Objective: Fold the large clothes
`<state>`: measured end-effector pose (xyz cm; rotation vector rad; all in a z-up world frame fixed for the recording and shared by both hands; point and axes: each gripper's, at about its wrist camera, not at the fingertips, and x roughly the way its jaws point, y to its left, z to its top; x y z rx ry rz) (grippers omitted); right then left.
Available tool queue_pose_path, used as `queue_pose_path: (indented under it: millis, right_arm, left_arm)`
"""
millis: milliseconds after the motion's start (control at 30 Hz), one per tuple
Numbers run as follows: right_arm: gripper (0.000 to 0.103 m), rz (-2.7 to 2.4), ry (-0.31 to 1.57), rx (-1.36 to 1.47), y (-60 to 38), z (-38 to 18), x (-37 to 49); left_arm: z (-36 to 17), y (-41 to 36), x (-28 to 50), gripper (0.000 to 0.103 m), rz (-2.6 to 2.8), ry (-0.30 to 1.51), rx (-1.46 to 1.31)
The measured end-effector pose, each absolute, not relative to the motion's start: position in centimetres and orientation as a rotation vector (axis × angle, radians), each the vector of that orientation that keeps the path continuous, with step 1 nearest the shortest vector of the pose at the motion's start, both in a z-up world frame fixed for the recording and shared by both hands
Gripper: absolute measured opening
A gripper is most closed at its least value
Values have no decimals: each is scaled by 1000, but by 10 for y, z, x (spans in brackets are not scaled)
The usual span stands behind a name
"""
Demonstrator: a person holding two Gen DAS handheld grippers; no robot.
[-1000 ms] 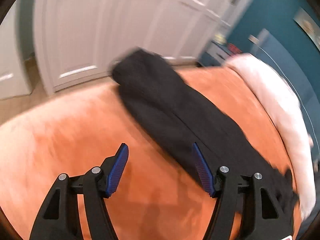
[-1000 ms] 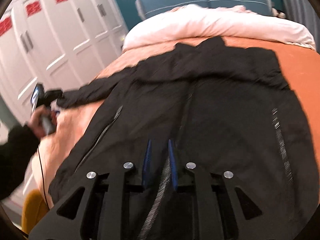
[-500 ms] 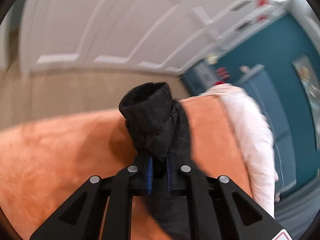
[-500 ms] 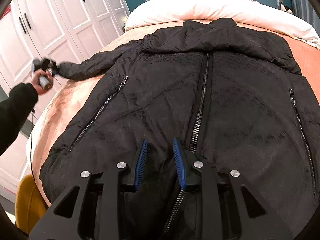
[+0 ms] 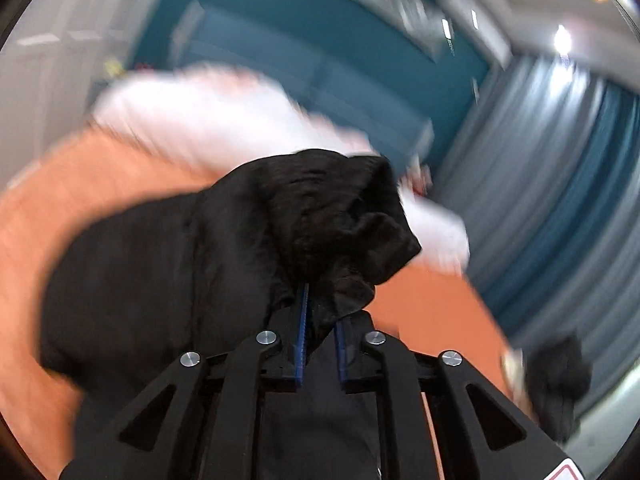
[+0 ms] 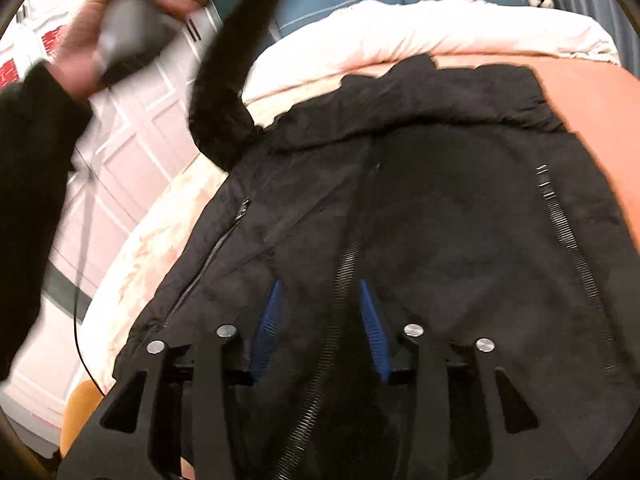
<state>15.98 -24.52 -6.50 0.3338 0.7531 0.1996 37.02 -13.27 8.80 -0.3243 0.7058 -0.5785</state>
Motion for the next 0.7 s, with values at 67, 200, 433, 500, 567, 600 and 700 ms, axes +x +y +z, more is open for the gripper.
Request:
queue_pose_path:
  millis: [67,200,433,500,567,600,700]
  right_arm:
    - [46,148,735,305,-267,-61,151]
    - [47,57,732,320,-313,-58,143]
    - [57,1,649,487,-372,-44,186]
    - [57,34,644,560,-374,-41,206]
    - [57,80,645,636,-365,-37,225]
    - [57,93,641,647,-364,-35,229]
    - [59,100,614,575,-345,-19,229]
  left_arm:
    - [38,-176,358,11,-591,834,-265]
    - [-44,-187,337,11,-497,1013,-236]
    - [-2,-112,316,17,-513,919,-409]
    - [-1,-112,317,19,-501,905,-322]
    - [-15,-126,318,20,-477,931,-239]
    - [-23,-127,320,20,-483,959,-250]
    - [-29,-139,310,20,-556,1007,-281]
